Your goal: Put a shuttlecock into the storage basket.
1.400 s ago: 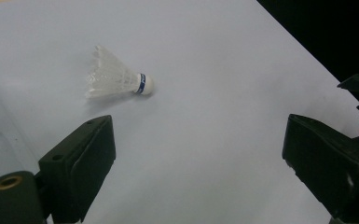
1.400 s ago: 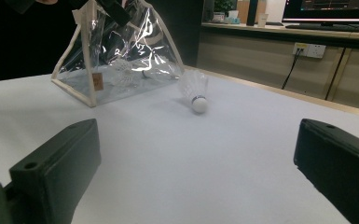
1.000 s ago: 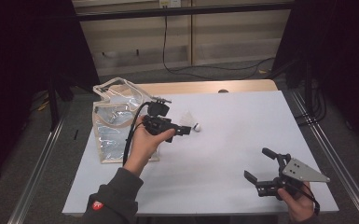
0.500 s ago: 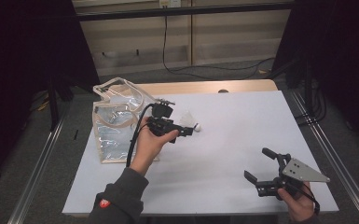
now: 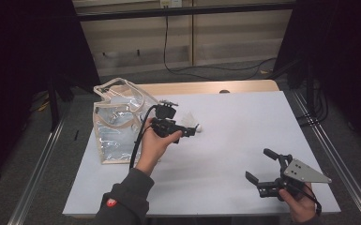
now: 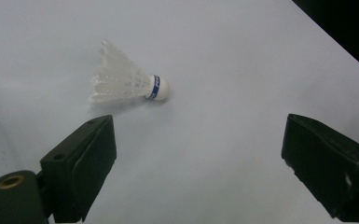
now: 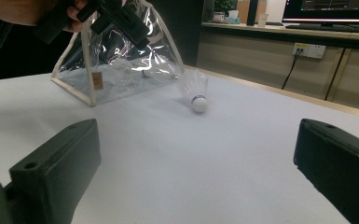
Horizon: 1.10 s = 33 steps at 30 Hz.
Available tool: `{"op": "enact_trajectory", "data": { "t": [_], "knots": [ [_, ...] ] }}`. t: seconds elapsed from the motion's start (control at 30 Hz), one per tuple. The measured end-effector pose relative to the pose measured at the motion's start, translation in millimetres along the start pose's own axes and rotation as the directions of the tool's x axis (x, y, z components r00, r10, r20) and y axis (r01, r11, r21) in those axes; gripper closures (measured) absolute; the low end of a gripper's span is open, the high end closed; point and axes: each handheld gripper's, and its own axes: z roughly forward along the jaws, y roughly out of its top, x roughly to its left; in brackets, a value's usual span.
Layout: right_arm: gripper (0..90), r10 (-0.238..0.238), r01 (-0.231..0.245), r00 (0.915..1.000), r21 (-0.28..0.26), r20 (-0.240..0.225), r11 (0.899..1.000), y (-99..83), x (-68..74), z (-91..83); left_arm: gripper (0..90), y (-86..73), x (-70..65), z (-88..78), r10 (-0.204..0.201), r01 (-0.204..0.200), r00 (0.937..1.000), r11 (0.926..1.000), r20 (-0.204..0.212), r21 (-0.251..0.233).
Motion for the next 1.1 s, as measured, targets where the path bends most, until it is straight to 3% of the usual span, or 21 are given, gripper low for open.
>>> {"op": "enact_trajectory", "data": {
  "t": [0.6, 1.1],
  "knots": [
    [0.3, -0.002, 0.002, 1.0, 0.0, 0.001, 1.0, -0.1, -0.2, 0.1, 10.2, -0.7, 2.7, 14.8, 0.003, -0.003, 0.9991, 0.9999, -0.041, 0.013],
    [0.3, -0.006, 0.006, 1.0, -0.001, 0.002, 1.0, -0.3, -0.6, 0.6, 10.2, -0.2, 6.3, 23.0, -0.01, 0.011, 0.999, 0.9999, -0.044, 0.009]
  ]
}}
